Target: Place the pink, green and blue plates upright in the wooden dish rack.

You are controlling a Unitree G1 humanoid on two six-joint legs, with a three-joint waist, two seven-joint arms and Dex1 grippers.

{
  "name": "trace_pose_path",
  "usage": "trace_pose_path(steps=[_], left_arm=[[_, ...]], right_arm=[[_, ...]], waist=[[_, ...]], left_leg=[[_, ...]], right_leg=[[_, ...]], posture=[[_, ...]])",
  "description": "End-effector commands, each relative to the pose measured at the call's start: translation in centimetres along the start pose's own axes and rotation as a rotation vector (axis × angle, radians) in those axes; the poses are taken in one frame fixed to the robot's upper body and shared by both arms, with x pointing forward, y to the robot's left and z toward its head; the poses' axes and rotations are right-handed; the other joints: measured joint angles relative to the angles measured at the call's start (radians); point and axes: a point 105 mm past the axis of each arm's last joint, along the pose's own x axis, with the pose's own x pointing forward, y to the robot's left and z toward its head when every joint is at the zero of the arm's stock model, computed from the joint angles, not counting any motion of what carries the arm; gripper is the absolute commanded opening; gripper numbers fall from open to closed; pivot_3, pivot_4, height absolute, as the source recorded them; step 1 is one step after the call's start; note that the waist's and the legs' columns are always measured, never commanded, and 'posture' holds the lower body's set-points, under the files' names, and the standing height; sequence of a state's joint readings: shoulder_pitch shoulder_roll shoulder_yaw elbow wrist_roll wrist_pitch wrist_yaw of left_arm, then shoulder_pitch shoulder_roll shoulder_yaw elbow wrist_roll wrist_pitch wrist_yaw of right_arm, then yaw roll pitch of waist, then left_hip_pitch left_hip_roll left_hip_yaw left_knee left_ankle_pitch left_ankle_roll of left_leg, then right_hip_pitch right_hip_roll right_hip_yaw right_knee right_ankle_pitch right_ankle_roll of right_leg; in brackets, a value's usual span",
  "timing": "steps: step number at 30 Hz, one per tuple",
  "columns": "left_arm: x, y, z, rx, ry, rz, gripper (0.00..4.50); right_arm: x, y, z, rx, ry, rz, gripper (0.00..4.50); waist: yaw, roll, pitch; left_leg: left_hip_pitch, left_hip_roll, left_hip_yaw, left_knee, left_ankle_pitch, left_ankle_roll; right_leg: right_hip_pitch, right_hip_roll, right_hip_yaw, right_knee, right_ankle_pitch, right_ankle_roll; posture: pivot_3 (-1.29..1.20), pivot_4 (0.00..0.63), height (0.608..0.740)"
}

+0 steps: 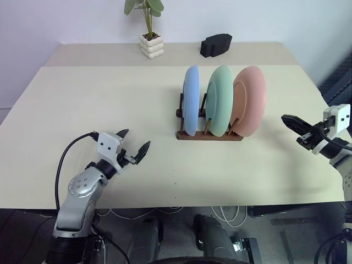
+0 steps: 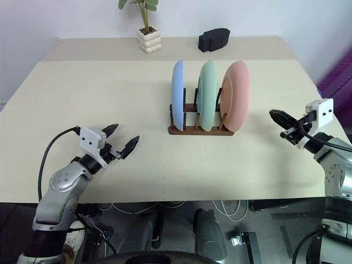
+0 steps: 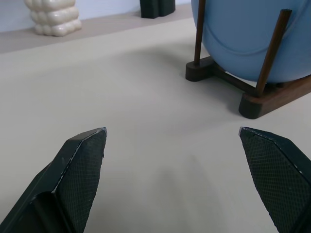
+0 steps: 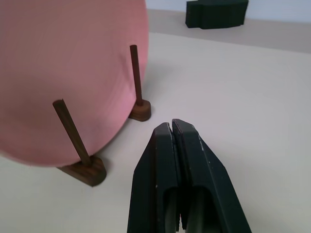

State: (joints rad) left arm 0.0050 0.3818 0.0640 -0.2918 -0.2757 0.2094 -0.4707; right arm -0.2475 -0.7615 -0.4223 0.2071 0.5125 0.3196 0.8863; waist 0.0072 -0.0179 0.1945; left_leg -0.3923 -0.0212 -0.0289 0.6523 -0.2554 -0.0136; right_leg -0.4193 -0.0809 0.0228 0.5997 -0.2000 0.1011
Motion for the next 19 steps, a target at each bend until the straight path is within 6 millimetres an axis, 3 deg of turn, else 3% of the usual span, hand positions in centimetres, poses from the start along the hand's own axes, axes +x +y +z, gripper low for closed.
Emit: trace_pose_path(steps=[1, 19], left_arm=[[-0.2, 0.1, 1.1, 0.021, -0.044, 0.003, 4.5], [-1.9, -0.1, 0.6, 0.01, 0.008, -0.021, 4.5]], right_arm=[[0.1, 0.1, 1.1, -0.035, -0.028, 0.001, 0.03], [-0.5, 1.6, -0.9, 0.02, 0.0, 0.005, 0.03]], waist=[[0.001, 0.0, 0.0], [0.001, 0.0, 0.0]], left_leg=[[0.0, 0.0, 0.0, 0.0, 0.0, 0.0], [0.0, 0.001, 0.0, 0.0, 0.0, 0.0]], right_leg=[[0.0, 0.0, 0.0, 0.0, 0.0, 0.0], [0.0, 0.0, 0.0, 0.0, 0.0, 0.0]], posture=[[0.0, 0.15, 0.734], [0.0, 0.15, 0.734]])
